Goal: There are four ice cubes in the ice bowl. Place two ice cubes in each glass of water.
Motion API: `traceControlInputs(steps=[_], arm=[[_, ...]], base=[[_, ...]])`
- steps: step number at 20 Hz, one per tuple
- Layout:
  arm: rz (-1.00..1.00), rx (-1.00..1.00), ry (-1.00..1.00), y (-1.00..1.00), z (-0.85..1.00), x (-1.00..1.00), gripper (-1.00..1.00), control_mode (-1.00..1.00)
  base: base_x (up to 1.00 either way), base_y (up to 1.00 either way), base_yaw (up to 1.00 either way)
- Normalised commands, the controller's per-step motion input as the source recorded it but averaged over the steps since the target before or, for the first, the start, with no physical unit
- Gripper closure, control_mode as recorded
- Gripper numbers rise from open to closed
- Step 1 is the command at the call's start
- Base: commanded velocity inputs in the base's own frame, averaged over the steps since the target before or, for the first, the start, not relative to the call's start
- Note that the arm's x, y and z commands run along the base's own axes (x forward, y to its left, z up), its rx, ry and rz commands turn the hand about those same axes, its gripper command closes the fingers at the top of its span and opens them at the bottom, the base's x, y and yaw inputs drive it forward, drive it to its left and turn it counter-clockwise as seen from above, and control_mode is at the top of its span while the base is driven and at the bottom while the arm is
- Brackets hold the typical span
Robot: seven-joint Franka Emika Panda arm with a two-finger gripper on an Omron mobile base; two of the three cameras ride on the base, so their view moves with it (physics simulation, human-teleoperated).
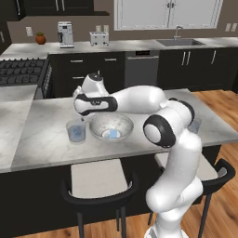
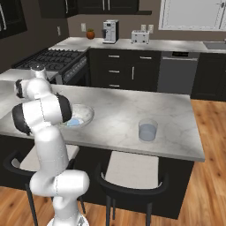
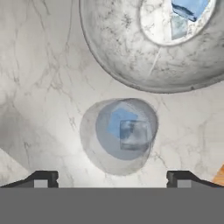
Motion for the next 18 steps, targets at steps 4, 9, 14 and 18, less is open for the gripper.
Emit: traceControlInputs(steps=[4, 9, 14, 18], arm=[[-0.01, 0.0, -0.15, -1.0, 0.2, -1.0, -1.0, -1.0], [0.0, 0.0, -0.14, -1.0, 0.32, -1.0, -1.0, -1.0], [0.0, 0.0, -0.05, -0.97, 0.58, -0.92, -1.0, -1.0], [0.02, -0.03, 0.05, -0.78, 0.71, -0.65, -1.0, -1.0]], base=[[0.0, 0.0, 0.0], [0.0, 0.0, 0.0], [0.0, 0.0, 0.0], [0.0, 0.0, 0.0]])
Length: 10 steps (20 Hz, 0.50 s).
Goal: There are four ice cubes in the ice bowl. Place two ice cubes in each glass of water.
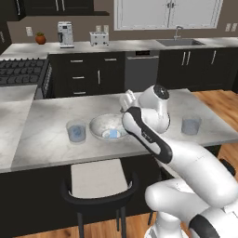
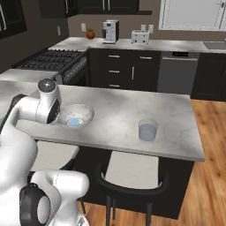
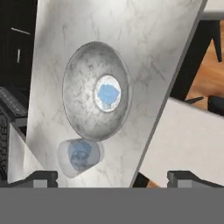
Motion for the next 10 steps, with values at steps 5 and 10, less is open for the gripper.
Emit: traceControlInputs(steps=[5, 10], arm=[[0.07, -0.1, 0.05, -0.55, 0.87, -0.16, -1.0, -1.0], [0.34, -0.1, -0.05, -0.61, 0.68, -0.14, -1.0, -1.0]], base=[[0.0, 0.0, 0.0], [0.0, 0.0, 0.0]])
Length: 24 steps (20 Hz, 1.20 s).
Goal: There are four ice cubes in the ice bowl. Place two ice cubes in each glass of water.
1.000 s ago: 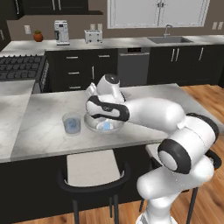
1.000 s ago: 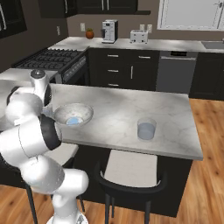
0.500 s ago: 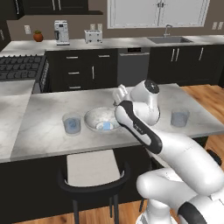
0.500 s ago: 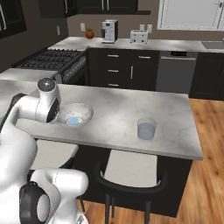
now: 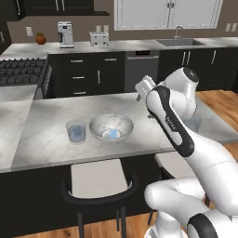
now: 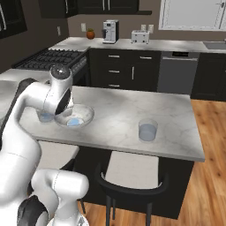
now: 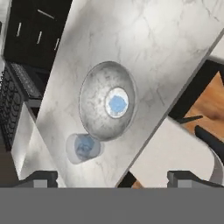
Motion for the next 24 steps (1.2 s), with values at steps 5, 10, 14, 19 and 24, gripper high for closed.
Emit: traceControlInputs(steps=[5, 10, 14, 19, 24], arm=[[0.54, -0.21, 0.0, -0.43, 0.12, -0.06, -1.0, -1.0], [0.56, -0.29, 0.0, 0.07, 0.0, 0.08, -1.0, -1.0], [0.24, -0.38, -0.05, 0.63, 0.0, 0.03, -1.0, -1.0], [0.17, -0.43, -0.11, 0.75, -0.1, 0.0, -1.0, -1.0], [0.32, -0.2, -0.03, 0.17, -0.36, 0.06, -1.0, -1.0]], base=[[0.0, 0.0, 0.0], [0.0, 0.0, 0.0], [0.0, 0.0, 0.0], [0.0, 0.0, 0.0], [0.0, 0.0, 0.0]])
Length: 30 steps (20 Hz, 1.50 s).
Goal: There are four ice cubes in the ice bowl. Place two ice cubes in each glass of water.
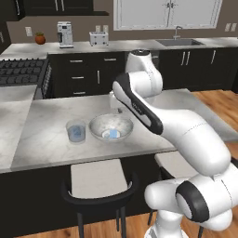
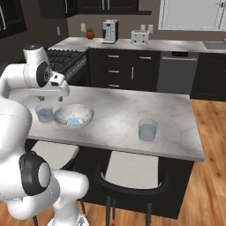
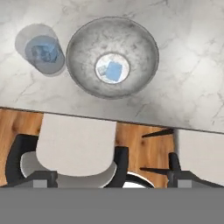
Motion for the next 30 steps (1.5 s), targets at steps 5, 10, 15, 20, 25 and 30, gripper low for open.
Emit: traceControlInputs(steps=[5, 10, 15, 20, 25, 30], arm=[[0.41, -0.05, 0.0, -0.19, -0.41, 0.5, -1.0, -1.0], [0.29, 0.0, 0.01, -0.15, -0.37, 0.51, -1.0, -1.0], [0.21, -0.14, 0.12, 0.12, -0.58, 0.54, -1.0, -1.0], [0.18, -0.16, 0.11, 0.12, -0.53, 0.46, -1.0, -1.0], [0.18, -0.11, 0.04, 0.03, -0.49, 0.25, -1.0, -1.0], [0.13, -0.02, -0.1, 0.0, -0.56, 0.01, -1.0, -1.0]], base=[[0.0, 0.0, 0.0], [0.0, 0.0, 0.0], [0.0, 0.0, 0.0], [0.0, 0.0, 0.0], [0.0, 0.0, 0.0], [0.0, 0.0, 0.0]])
